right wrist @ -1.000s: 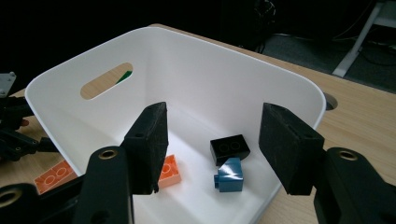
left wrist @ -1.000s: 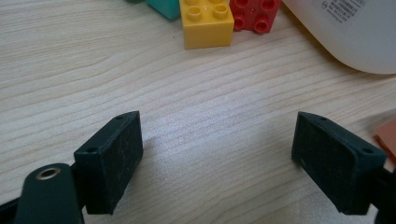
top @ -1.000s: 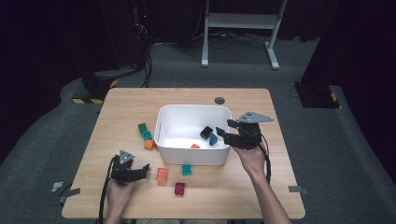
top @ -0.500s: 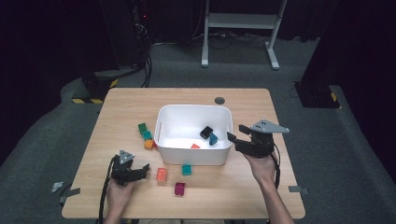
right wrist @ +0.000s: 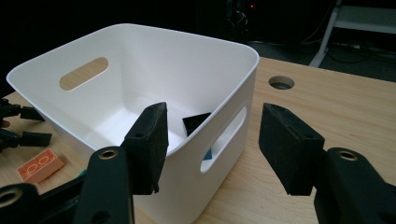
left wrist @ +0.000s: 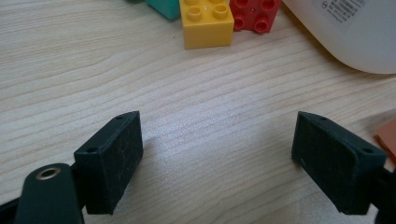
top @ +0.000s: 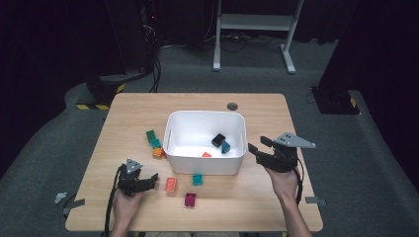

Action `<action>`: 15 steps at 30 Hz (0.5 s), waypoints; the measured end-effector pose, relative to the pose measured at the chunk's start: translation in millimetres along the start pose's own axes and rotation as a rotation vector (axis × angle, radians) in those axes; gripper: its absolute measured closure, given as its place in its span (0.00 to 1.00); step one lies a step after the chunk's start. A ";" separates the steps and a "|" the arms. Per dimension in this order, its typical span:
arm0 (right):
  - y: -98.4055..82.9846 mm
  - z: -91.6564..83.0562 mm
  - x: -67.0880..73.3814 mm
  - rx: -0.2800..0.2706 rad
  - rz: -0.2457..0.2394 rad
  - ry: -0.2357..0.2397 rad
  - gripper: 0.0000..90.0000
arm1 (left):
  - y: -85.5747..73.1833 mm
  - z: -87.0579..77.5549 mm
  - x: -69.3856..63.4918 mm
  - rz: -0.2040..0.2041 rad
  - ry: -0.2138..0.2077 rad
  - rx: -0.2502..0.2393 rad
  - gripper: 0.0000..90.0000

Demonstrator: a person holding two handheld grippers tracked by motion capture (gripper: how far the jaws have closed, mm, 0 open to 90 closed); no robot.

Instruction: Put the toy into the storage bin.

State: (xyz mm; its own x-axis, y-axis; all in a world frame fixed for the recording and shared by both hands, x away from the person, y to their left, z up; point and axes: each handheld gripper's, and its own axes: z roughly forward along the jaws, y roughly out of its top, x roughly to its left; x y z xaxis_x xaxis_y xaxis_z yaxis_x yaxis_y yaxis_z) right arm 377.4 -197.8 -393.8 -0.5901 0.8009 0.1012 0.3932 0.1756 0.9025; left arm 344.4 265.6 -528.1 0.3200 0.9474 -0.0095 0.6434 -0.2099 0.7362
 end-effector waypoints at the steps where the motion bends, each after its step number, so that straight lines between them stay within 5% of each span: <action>1: -1.1 -0.5 -0.4 -0.002 0.001 0.000 0.48 | 0.0 0.0 0.0 0.000 0.000 0.000 0.18; 15: -15.6 -5.8 -2.6 -0.005 0.017 -0.009 0.48 | 0.0 0.0 0.0 0.000 0.000 0.000 0.18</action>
State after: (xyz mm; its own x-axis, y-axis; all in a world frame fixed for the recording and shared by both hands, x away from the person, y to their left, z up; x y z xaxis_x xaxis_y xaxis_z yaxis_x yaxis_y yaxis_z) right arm 368.7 -205.9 -405.7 -0.5767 0.8091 0.1125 0.3996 0.1594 0.9027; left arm 344.4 265.6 -528.1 0.3201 0.9473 -0.0095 0.6435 -0.2100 0.7361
